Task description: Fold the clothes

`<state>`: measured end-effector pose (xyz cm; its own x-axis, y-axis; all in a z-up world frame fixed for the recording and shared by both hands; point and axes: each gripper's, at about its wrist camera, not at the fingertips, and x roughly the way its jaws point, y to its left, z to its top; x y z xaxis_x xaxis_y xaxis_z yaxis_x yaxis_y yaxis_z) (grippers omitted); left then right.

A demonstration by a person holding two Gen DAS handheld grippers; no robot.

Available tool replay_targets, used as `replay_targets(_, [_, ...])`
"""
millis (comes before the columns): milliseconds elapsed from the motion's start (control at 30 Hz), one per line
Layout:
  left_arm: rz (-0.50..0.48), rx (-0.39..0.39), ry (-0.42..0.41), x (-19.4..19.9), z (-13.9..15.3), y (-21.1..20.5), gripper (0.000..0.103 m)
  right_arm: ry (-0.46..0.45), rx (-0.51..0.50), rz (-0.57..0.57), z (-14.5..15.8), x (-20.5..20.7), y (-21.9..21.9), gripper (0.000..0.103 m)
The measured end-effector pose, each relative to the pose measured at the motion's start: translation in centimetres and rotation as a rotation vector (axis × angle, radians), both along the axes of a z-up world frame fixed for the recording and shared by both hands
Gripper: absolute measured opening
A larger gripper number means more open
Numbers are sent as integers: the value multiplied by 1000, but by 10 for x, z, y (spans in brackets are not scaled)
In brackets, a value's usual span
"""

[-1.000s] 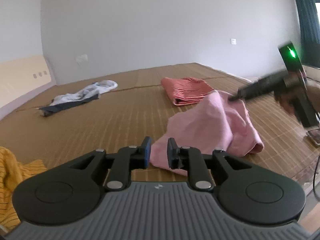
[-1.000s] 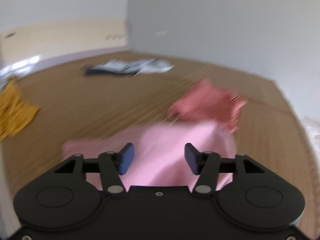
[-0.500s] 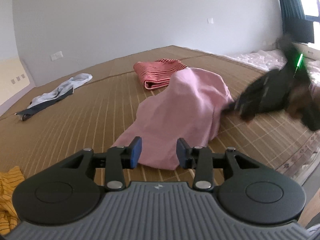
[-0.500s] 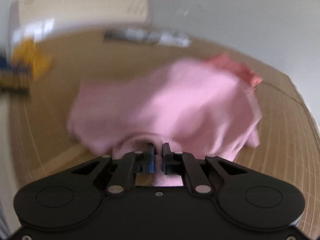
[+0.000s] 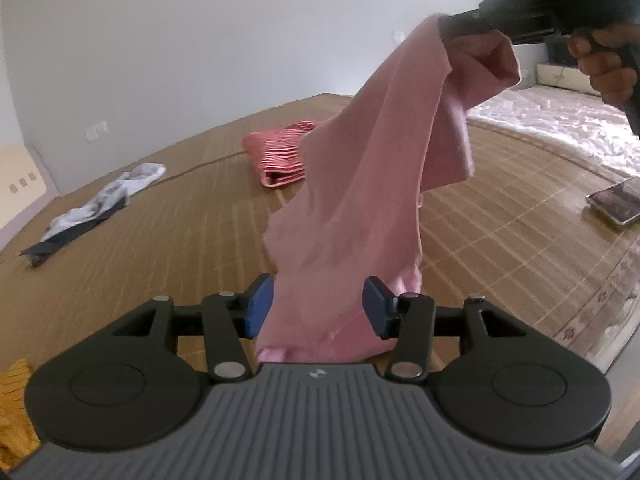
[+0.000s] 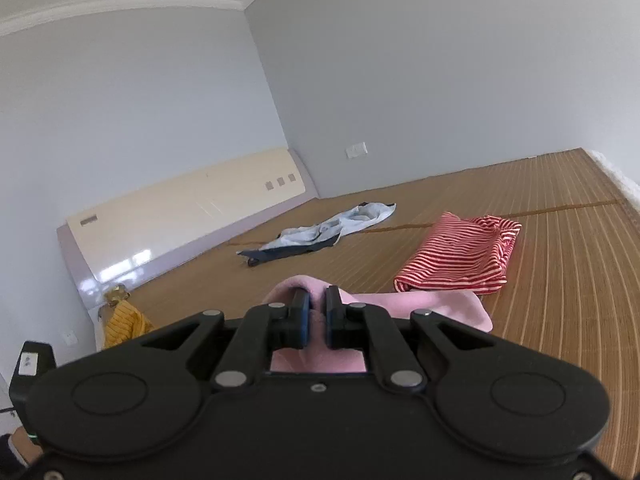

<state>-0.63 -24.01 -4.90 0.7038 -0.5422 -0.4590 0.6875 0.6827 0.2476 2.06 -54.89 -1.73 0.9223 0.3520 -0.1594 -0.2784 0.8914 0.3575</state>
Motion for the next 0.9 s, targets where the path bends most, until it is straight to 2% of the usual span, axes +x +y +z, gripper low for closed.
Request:
replay_targets(133, [-65,56,-16,-4,-14,-21,58,-11,24,16,8,3,-4,9])
replay_targets(200, [-103,77,-39,-6,-21,-30,67,-18,26,18,11,5,-5,9])
replay_targets(233, [-110,84,-61,-7,-23,-34,69,-22,28,23,12,4,-5,9])
replay_targets(367, [-49,133,-149,7,-29,-50,69,-38,30,38,14,1,-2,9])
replay_targets(400, [-30,153,-159,13,-30,-54,57,-43,32,39,14,0,-1,9])
replay_targets(433, [-11,174,-170,19,-31,-58,40,-47,34,33,13,-1,1,9])
replay_targets(467, [10,190,-184,25,-31,-62,9,-51,33,22,14,-2,1,9])
replay_targets(500, [36,194,-204,30,-27,-62,9,-56,27,3,16,-4,0,9])
replay_targets(600, [104,171,-262,42,-4,-52,8,-81,-19,-71,21,-10,2,9])
replay_targets(667, [159,140,-338,44,23,-39,7,-123,-51,-105,29,-14,6,9])
replay_targets(733, [196,116,-418,42,55,-28,7,-196,-61,-137,41,-24,12,8])
replay_targets(900, [254,65,-618,27,140,-9,8,-432,-172,-273,95,-58,36,6])
